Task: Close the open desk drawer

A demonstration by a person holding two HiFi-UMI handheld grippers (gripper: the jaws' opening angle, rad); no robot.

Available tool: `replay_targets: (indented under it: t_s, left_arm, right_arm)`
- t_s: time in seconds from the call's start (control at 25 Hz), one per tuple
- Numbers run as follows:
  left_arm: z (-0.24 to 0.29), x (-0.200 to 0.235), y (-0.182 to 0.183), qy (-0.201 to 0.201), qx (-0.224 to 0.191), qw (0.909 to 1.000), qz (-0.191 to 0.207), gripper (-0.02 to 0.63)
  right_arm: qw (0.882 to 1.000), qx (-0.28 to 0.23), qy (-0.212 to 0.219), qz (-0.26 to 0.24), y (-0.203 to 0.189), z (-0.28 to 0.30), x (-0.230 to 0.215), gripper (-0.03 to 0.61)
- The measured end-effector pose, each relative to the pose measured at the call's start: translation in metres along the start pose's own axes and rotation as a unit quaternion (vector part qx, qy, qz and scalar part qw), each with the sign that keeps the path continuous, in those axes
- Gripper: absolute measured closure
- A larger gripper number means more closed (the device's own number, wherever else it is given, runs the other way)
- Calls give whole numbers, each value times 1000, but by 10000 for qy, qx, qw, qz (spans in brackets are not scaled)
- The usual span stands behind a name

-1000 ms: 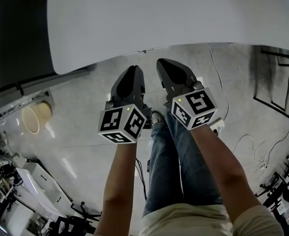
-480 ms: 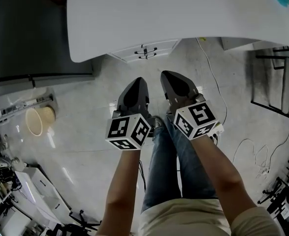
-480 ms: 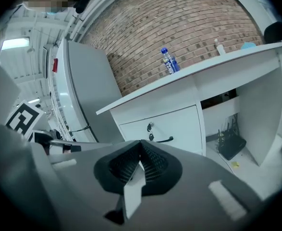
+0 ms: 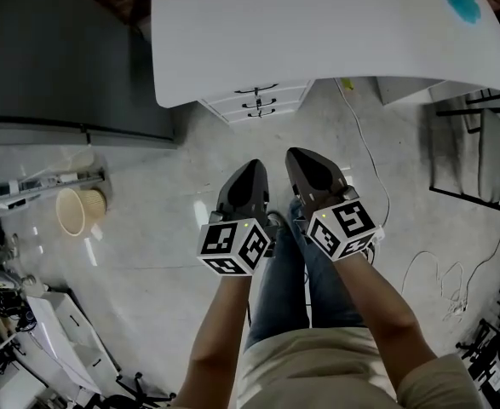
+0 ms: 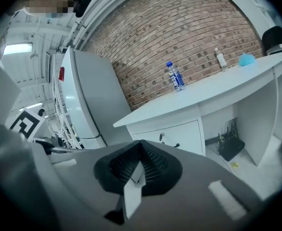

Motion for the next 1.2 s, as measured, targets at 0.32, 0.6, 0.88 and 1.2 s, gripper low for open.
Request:
replay_targets:
  t_s: [0.32,0.6,0.88,1.2]
  left_arm:
    - [-30,-34,18,-97,107,9999,29,617]
    - [-57,-65,34,-304,238,9991,176,617]
    - [-82,-87,46,-342,279,9989,175,617]
    - [-108,-106,61,-399,407,9979,304,617]
  right_arm:
    - [9996,74,160,-238,26,-39,26,577]
    - [9994,86,164,-278,43,-75,49,577]
    - [9982,-64,302,-506,70,-94,73,577]
    - [9949,-119,520,-857,90,-120,95,577]
Point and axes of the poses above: the fingertips, and each gripper's own axes: z forward along the fingers, x to its left, y out of its top, the point moved 9 cm from there along -z, backward along the fingers, and after that the axes turned 9 degrees about -y, right-handed, at the moved point
